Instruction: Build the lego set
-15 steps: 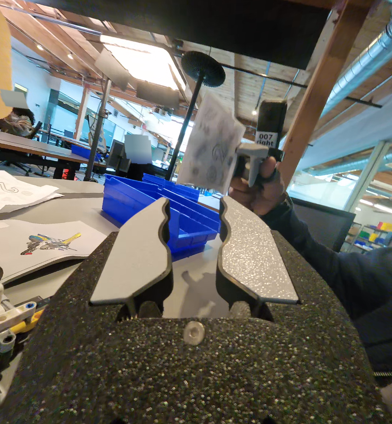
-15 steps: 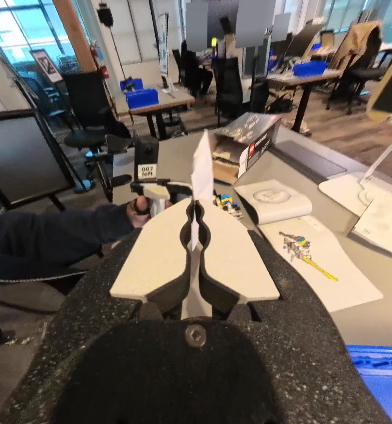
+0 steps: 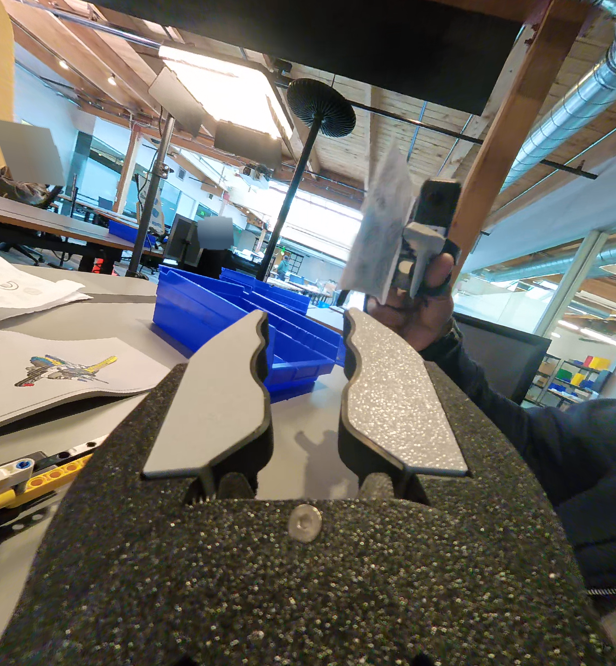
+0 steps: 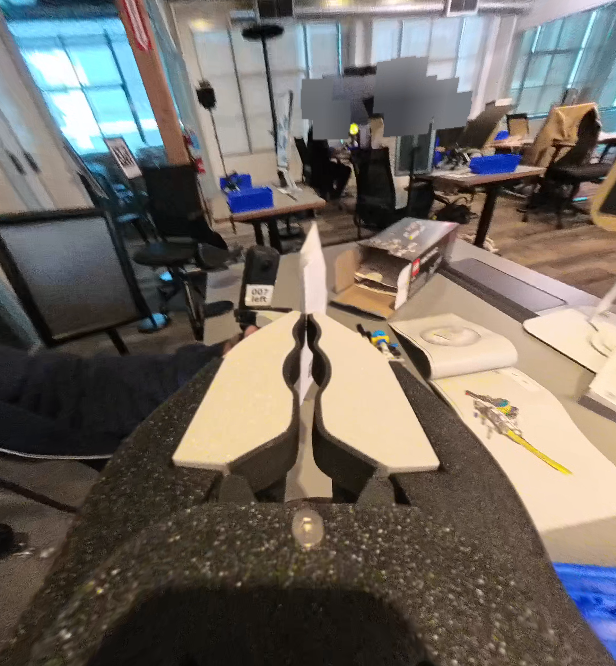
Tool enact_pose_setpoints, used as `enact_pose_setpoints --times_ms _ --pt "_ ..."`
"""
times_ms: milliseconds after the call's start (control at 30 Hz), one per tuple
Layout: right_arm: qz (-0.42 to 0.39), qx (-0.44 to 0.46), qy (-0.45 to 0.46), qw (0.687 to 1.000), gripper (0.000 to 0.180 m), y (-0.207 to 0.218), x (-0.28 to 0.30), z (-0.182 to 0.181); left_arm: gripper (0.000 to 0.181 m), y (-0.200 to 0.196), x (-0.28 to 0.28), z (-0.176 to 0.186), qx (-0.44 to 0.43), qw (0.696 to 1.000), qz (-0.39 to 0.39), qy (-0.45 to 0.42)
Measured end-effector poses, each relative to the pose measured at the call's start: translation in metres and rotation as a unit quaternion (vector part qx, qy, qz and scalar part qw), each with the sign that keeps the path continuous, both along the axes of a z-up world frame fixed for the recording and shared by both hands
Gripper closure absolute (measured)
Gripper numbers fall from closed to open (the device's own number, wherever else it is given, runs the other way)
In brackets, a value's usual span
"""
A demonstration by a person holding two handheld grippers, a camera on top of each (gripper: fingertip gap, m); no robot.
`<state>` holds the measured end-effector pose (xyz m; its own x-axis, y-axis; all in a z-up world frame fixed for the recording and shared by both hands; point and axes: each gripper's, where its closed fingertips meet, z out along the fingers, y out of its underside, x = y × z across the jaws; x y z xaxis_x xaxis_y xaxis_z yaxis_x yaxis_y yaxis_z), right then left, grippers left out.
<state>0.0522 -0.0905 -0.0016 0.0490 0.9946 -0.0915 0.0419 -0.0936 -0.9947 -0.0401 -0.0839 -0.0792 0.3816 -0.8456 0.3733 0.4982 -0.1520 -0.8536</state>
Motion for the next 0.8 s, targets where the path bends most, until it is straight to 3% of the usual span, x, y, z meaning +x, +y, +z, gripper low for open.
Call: enact_pose_setpoints --times_ms 100,233,300,433,800 --pt "0.02 0.006 -0.011 1.0 0.18 -0.004 -0.001 -0.007 0.142 -0.005 0.003 0.004 0.013 1.0 -0.014 -0.006" --pt "0.042 0.001 0.072 0.996 0.18 -0.011 0.01 0.019 0.141 -0.009 0.005 0.006 0.022 1.0 -0.02 -0.007" --pt "0.035 0.027 0.009 0.999 0.179 -0.011 0.002 -0.003 0.141 -0.009 0.005 0.007 0.023 0.999 -0.025 -0.009" --pt "0.04 0.014 0.039 0.998 0.18 -0.015 0.006 0.004 0.141 -0.014 0.005 0.011 0.035 0.999 -0.032 -0.016" --pt "0.065 -0.011 0.017 0.998 0.179 -0.018 0.002 -0.013 0.139 -0.027 0.017 0.02 0.065 0.995 -0.07 -0.033"
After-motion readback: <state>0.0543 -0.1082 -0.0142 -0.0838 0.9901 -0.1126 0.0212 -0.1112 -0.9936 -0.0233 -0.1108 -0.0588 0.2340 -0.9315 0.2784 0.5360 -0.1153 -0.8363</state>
